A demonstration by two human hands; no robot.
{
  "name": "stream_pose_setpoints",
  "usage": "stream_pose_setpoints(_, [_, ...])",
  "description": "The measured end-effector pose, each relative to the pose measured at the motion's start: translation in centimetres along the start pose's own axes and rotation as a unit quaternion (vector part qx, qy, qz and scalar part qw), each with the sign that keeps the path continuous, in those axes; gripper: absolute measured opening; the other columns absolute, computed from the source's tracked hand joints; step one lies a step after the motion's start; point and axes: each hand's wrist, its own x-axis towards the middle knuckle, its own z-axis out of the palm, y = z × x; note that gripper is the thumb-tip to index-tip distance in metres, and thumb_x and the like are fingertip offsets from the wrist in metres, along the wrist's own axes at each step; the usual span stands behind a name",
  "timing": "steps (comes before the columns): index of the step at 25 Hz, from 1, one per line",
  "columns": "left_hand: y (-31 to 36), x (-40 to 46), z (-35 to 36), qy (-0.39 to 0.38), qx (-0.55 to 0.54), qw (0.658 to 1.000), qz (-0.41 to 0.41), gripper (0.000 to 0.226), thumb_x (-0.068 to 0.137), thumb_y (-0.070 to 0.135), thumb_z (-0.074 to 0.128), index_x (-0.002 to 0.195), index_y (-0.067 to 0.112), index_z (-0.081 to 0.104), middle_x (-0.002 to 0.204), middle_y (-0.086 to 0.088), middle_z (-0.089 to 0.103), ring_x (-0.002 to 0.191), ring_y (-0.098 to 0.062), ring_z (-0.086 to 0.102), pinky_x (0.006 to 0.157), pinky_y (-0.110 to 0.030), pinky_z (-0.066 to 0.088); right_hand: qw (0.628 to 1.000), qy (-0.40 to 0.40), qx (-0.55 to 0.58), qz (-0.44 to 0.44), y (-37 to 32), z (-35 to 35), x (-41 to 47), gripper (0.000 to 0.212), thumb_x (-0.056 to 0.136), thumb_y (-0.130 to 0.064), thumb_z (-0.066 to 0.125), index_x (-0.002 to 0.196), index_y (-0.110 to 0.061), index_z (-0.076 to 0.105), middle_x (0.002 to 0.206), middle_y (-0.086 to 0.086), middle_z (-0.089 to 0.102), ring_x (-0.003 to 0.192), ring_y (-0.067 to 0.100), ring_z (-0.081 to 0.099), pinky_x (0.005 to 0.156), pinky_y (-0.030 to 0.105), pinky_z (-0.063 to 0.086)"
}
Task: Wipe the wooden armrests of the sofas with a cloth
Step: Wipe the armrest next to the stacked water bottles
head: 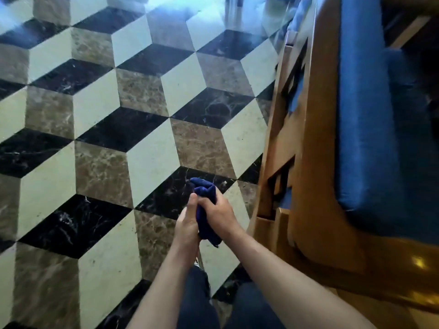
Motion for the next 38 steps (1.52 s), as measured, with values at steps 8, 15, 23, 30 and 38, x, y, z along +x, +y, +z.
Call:
stream_pose_setpoints(8, [18.9,8.9,2.8,-0.157,0.127,0.978,0.053,0.078,0.057,0.042,0.099,0.122,0.011,0.068,0.107,-0.016,0.080,0.096,-0.036,0.078,0.074,-0.040,0.064,0.990,0.034,0.140,-0.004,-14.4,1.1,10.8,0.045,0.108,-0.041,0.041,0.121,-0.013,0.074,0.112,0.009,0.078,0.101,0.022,0.075,0.085,0.027,0.059])
stream_pose_setpoints(15, [32.5,24.3,14.4,-0.156,0.145,0.977,0.027,0.030,0.090,0.009,0.069,0.120,0.011,0.069,0.109,-0.020,0.079,0.100,-0.040,0.075,0.087,-0.051,0.061,0.987,0.130,0.090,0.007,-24.3,-7.3,29.5,0.030,0.104,-0.007,0.045,0.120,-0.004,0.071,0.121,0.018,0.073,0.107,0.027,0.070,0.088,0.030,0.058])
stream_pose_setpoints(23, [49.9,36.6,27.2,-0.202,0.190,0.961,-0.005,0.030,0.097,0.021,0.068,0.124,0.010,0.071,0.113,-0.021,0.078,0.108,-0.043,0.073,0.101,-0.059,0.055,0.979,0.042,0.181,0.087,-38.8,-14.4,45.2,0.037,0.103,-0.028,0.061,0.125,0.000,0.069,0.121,0.020,0.074,0.115,0.037,0.070,0.098,0.047,0.058])
stream_pose_setpoints(30, [62.6,53.8,38.5,-0.173,0.212,0.957,0.100,0.012,0.091,0.019,0.078,0.099,0.010,0.078,0.097,-0.014,0.082,0.097,-0.035,0.077,0.093,-0.057,0.060,0.967,0.209,0.142,0.005,-49.1,-20.7,64.3,0.030,0.093,0.001,0.070,0.122,-0.001,0.060,0.113,0.018,0.073,0.092,0.025,0.074,0.075,0.032,0.062])
stream_pose_setpoints(38, [77.5,69.4,53.7,-0.267,0.324,0.903,0.095,0.006,0.090,0.016,0.079,0.093,0.011,0.078,0.093,-0.015,0.082,0.095,-0.039,0.077,0.086,-0.061,0.061,0.923,0.366,0.113,-0.024,-60.9,-27.4,80.6,0.019,0.096,-0.002,0.067,0.109,-0.012,0.061,0.105,0.016,0.072,0.086,0.021,0.072,0.068,0.029,0.059])
